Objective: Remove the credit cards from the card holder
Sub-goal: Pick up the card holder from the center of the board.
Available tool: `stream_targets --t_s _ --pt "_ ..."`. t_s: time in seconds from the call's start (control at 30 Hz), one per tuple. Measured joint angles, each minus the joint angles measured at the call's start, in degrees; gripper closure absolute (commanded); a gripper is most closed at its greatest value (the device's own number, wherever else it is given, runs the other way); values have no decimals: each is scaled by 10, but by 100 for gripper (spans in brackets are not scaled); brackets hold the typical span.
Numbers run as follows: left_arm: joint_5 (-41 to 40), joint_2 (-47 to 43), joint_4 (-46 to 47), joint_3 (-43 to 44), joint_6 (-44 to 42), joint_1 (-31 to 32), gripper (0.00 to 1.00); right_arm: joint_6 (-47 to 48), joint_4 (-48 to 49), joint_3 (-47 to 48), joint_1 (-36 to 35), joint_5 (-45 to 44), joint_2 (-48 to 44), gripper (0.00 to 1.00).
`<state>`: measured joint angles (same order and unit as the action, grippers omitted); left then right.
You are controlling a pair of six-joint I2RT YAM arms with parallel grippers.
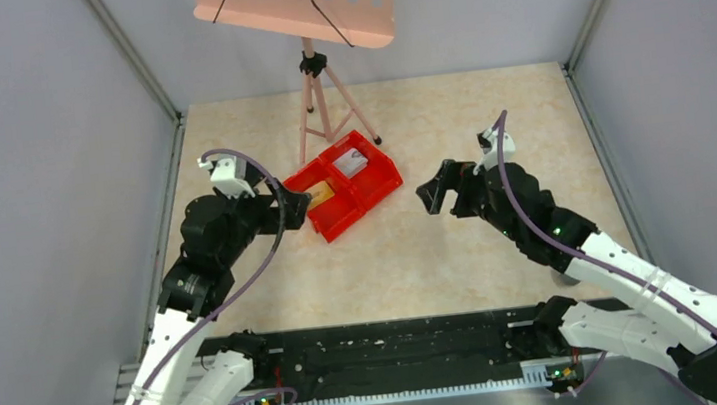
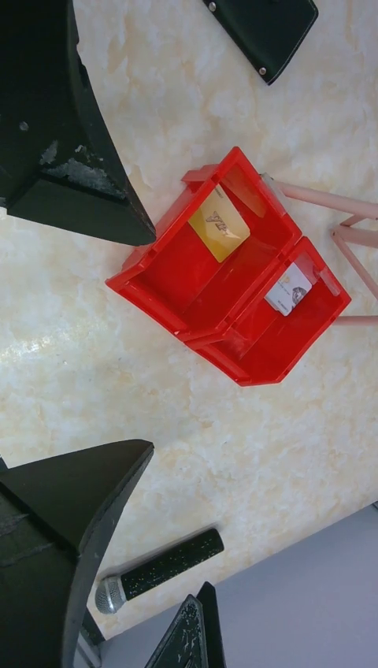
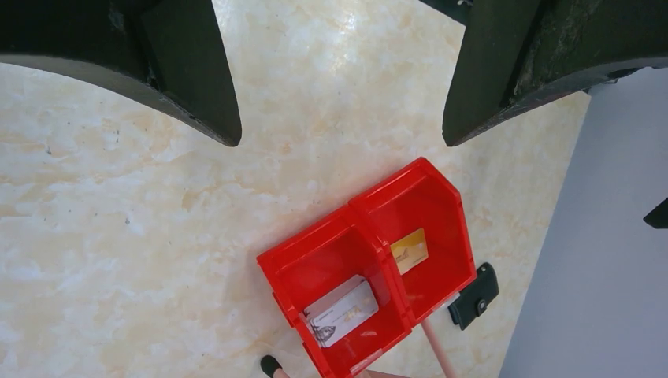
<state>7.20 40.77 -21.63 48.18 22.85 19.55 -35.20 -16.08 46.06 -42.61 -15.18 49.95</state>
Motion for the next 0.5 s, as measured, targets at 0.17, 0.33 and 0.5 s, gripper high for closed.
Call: stream_targets --t_s 0.17,0.33,0.5 --pt "-7 2 0 0 2 0 1 -4 1 1 0 0 0 1" --pt "-23 21 -1 0 2 0 1 0 3 1 0 4 -5 1" --pt "-59 65 -25 4 17 -1 1 0 18 -8 0 14 -23 2"
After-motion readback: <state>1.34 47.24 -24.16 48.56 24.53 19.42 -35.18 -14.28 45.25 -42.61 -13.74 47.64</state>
